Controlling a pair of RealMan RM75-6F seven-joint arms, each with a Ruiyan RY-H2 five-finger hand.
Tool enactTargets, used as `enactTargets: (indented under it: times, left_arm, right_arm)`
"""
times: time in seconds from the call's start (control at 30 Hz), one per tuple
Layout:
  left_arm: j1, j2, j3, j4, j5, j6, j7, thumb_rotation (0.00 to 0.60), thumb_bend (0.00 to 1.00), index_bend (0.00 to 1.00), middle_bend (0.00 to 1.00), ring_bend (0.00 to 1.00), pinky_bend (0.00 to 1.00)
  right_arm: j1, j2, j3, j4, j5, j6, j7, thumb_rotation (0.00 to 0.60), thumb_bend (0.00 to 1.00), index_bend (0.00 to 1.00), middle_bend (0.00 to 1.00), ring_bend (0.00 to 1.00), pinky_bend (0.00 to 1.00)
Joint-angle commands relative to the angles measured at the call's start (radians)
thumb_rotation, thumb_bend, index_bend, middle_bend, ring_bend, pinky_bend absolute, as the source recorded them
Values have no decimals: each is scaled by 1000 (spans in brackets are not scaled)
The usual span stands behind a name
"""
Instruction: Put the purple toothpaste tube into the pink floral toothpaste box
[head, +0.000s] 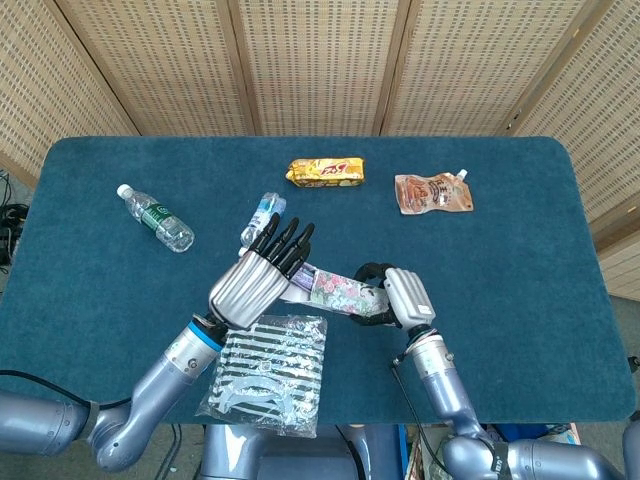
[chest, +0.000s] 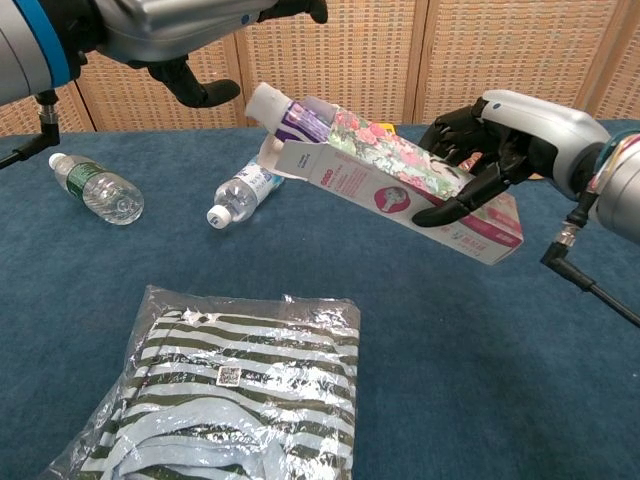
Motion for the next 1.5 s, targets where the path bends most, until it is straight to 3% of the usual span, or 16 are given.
enactTargets:
  times: [0.03, 0.43, 0.77, 1.2, 1.3, 1.43, 1.5]
  left_arm:
    - [8, 3, -8, 4, 16, 0, -12, 600, 383, 115, 0, 0, 89]
    - [73, 44, -14, -3, 90, 11, -122, 600, 383, 112, 0, 0, 86]
    - [204, 103, 43, 2, 161, 55, -354, 600, 383, 112, 0, 0, 72]
    - [393, 122, 130, 79, 329, 160, -618, 600, 382, 97, 0, 0, 22]
    - [431, 119, 139, 95, 368, 187, -640, 600, 381, 97, 0, 0, 19]
    - [480, 110, 153, 123, 420, 215, -676, 600, 382, 92, 0, 0, 5]
    - [499, 106, 156, 135, 431, 224, -694, 600, 382, 88, 0, 0, 0]
  right_arm:
    - [-19, 10, 9, 12, -9, -2, 49, 600, 89, 572, 455, 378, 451]
    - [-81, 50, 29, 42, -31, -5, 220, 600, 89, 573, 455, 377, 451]
    - [-140, 95, -90, 185, -135, 72, 71, 600, 89, 572, 443, 377, 448]
    - [-215, 75, -179, 341, -161, 66, 67, 600, 88, 572, 417, 371, 381]
    - [-228, 66, -192, 369, -167, 56, 74, 600, 88, 555, 335, 275, 282]
    - [-236, 67, -212, 393, -173, 9, 99, 600, 89, 374, 69, 21, 39]
    - [-235, 74, -218, 395, -174, -17, 109, 600, 89, 298, 9, 0, 2]
